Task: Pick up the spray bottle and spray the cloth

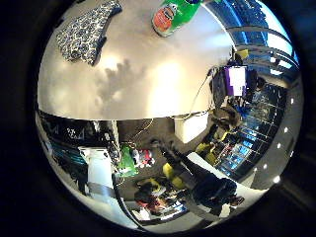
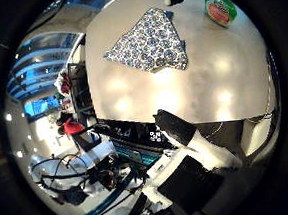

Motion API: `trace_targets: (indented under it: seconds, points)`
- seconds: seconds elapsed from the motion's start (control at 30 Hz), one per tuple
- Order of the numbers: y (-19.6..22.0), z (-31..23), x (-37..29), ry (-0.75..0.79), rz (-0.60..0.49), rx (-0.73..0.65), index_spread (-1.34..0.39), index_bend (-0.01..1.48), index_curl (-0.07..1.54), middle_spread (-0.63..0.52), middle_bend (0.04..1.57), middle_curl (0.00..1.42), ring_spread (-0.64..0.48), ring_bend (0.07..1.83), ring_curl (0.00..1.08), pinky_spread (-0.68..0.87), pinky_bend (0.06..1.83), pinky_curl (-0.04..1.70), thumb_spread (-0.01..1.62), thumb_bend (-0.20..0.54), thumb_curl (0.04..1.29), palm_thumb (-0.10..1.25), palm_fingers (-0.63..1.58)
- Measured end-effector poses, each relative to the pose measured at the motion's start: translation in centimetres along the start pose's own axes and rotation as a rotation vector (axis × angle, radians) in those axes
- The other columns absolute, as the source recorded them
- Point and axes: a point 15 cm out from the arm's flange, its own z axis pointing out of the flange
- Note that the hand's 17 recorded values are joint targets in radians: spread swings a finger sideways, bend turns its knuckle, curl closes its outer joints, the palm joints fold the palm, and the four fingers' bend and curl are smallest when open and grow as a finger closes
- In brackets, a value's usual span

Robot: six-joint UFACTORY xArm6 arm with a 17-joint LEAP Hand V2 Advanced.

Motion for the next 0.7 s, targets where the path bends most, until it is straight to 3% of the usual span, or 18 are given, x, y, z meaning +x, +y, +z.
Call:
trace_targets:
  seconds: [0.7]
  points:
    - [0.21, 0.17, 0.41, -0.004, 0.011, -0.006, -0.4, 0.19, 0.37, -0.02, 0.18, 0.29, 0.1, 0.19, 0.24, 0.41, 0.27, 0.3, 1.1, -0.02, 0.29, 0.62, 0.26]
